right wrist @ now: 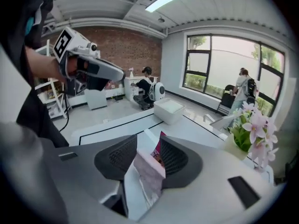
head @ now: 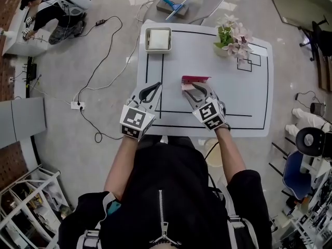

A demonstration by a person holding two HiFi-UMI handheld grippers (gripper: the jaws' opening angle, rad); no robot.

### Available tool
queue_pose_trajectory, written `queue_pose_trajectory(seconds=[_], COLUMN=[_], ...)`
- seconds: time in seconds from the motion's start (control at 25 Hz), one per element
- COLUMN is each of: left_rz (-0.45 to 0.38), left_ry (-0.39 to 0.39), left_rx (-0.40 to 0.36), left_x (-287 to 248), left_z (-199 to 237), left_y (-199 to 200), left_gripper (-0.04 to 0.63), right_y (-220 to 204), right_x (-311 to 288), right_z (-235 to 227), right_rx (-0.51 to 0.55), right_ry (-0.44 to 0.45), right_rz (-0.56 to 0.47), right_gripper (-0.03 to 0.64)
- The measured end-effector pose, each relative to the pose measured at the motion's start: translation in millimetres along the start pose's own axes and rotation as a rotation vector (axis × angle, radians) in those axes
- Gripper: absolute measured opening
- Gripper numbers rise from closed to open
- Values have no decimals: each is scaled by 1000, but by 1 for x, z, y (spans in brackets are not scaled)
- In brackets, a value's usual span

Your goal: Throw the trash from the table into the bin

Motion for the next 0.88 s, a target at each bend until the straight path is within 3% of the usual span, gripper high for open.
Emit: queue_pose_trajectory(seconds=[0.16, 0.48, 0.88], left_rz=[8, 24, 50], left_ry=[40, 129, 199], left_rx=[17, 39, 80], left_x=[11, 36, 59], left_z=[7, 18, 19], left_y=[-6, -20, -34], left_gripper=[6, 6, 6], right_y=[-12, -54, -73], right_x=[-10, -36, -54], right_z=[-1, -4, -7], right_rx=[123, 291, 376], right_ry=[58, 153, 129], right_rz=[76, 242, 343], right_gripper=[190, 213, 212])
Point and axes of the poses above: the fingertips, and each gripper's own axes: x backward along the fingers, z to its left, y out of its top, the point moved 1 cm from there along x, backward along the fingers, and after that the axes turned 2 degrees about -x, right-handed, at the moved point
